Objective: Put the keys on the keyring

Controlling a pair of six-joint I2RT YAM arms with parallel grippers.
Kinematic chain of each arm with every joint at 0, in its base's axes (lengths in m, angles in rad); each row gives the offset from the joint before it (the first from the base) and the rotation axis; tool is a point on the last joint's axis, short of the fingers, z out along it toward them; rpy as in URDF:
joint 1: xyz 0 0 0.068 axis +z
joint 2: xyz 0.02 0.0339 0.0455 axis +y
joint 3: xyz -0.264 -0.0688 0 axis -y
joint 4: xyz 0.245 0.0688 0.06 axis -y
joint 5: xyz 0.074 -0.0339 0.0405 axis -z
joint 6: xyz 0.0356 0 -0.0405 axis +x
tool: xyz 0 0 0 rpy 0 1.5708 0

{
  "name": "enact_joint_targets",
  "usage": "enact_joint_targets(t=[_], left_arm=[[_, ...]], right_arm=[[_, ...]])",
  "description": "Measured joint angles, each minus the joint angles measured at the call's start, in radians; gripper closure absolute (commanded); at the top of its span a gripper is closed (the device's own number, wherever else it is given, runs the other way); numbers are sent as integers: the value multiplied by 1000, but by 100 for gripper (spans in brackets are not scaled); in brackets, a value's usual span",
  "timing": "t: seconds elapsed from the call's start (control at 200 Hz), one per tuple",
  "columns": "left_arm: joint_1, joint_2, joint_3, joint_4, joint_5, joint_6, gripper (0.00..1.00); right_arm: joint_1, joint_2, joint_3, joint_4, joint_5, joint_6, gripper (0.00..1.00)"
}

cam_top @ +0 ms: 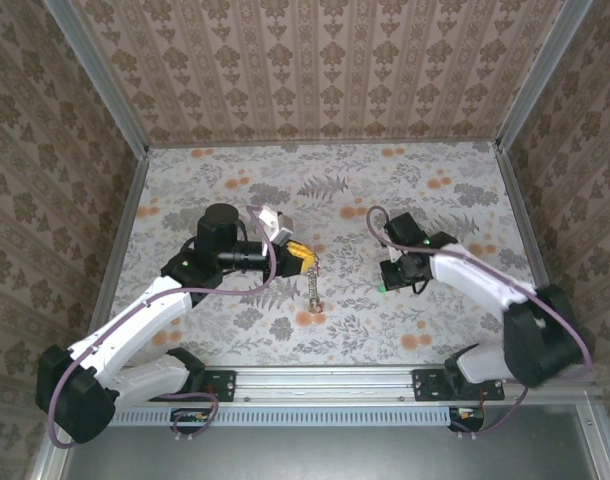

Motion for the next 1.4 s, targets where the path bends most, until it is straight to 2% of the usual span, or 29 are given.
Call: enact_joint_targets(t=[0.15, 0.245, 0.38, 0.58, 0.81, 0.985, 1.4], left_arm=[[-3, 1, 43, -110, 2, 50, 100], [-12, 5, 112, -203, 14, 105, 100], [-27, 24, 229, -329, 47, 187, 100], [-65, 50, 326, -471, 85, 275, 100], [-85, 91, 352, -526, 81, 301, 100], [-86, 114, 358, -529, 56, 313, 100], [-86, 116, 357, -527, 52, 324, 100]], right_arm=[[117, -289, -19, 81, -26, -77, 100], [196, -464, -41, 160, -83, -142, 100], [264, -605, -38, 247, -178, -220, 100], [278, -554, 50, 287, -364, -310, 100], [278, -497, 100, 306, -492, -361, 100], [286, -465, 139, 279, -498, -378, 100], [377, -428, 172, 244, -409, -386, 100]])
